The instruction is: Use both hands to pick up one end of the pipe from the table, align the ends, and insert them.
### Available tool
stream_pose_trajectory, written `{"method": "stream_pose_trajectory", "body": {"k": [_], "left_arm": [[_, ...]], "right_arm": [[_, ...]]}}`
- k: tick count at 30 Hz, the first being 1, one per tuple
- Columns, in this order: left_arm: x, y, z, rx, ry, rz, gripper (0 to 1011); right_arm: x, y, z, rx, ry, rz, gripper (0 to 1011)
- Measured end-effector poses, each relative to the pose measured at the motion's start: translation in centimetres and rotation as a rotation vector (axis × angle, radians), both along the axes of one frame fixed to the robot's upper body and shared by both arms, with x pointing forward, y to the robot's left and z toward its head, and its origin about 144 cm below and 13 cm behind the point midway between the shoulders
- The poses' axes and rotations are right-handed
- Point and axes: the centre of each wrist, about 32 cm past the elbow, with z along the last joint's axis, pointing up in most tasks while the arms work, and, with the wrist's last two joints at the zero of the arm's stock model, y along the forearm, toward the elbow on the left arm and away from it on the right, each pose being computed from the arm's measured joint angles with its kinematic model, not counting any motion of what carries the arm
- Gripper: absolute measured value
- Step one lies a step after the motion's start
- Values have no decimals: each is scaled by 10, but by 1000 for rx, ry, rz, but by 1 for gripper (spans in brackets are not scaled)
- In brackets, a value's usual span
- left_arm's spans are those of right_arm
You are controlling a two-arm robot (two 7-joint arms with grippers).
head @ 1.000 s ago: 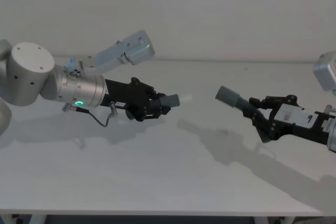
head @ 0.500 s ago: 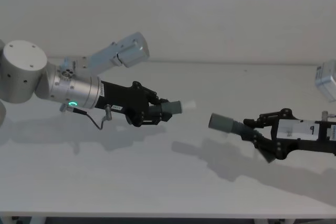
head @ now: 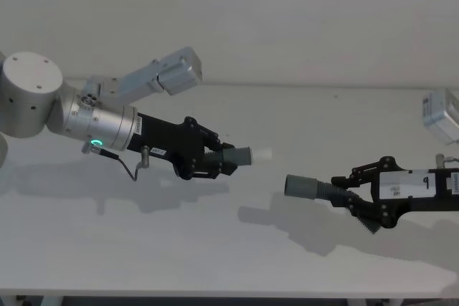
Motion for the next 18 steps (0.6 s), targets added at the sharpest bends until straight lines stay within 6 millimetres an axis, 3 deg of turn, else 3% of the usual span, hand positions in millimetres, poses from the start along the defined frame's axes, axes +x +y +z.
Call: {"method": "stream_pose_trajectory", "body": {"k": [18], "left_arm": [[2,2,3,27,25,-69,343]], "right_arm": [[5,5,4,-50,-2,-4,273]]}}
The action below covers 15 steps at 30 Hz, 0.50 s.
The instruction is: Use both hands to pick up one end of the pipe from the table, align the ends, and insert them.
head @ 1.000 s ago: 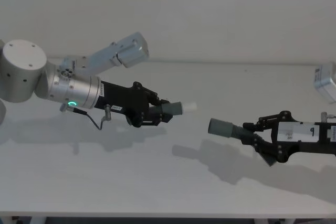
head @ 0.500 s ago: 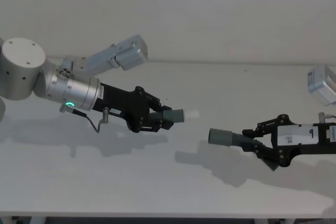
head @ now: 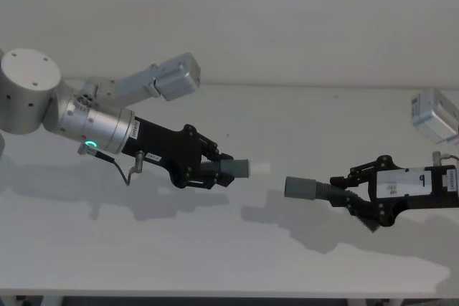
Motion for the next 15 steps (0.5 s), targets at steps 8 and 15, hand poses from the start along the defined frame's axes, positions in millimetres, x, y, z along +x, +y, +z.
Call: {"method": "stream_pose_trajectory", "body": {"k": [8,15], "left_arm": [[2,-1,1,11,5,-14,343],[3,-3,1,19,8,-21,343]], "right_arm": [[-1,2,4,3,6,0,273],[-3,5,7,7,11,4,273]]}}
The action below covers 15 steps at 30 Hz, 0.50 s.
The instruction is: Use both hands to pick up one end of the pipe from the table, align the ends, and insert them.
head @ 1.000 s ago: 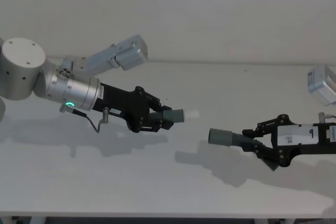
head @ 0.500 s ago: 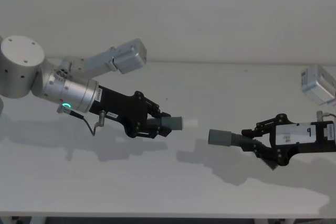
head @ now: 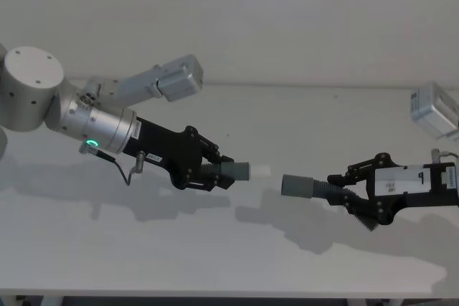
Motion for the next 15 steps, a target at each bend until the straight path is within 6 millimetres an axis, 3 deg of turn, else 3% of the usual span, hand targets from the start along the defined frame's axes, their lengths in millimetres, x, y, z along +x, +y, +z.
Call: {"method": "stream_pose_trajectory", "body": {"k": [15], "left_arm": [[1,-3,1,10,5,-10,343]], "right_arm": [[0,6,1,-8,13,-10,273]]}}
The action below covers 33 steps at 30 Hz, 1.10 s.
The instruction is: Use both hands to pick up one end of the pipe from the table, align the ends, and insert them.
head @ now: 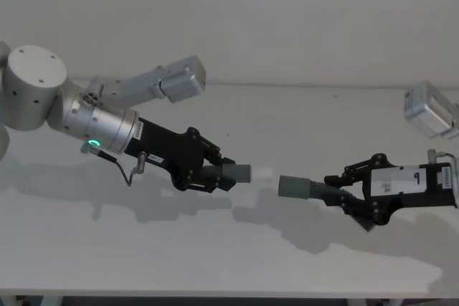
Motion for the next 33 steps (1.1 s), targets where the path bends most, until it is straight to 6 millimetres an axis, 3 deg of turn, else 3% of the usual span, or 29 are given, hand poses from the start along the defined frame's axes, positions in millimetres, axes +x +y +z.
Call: {"method": "stream_pose_trajectory", "body": {"k": [33], "left_arm": [[-3,-2,2,8,1,-11,343]], "right_arm": [[6,5,4,-8,30,-16,273]]}}
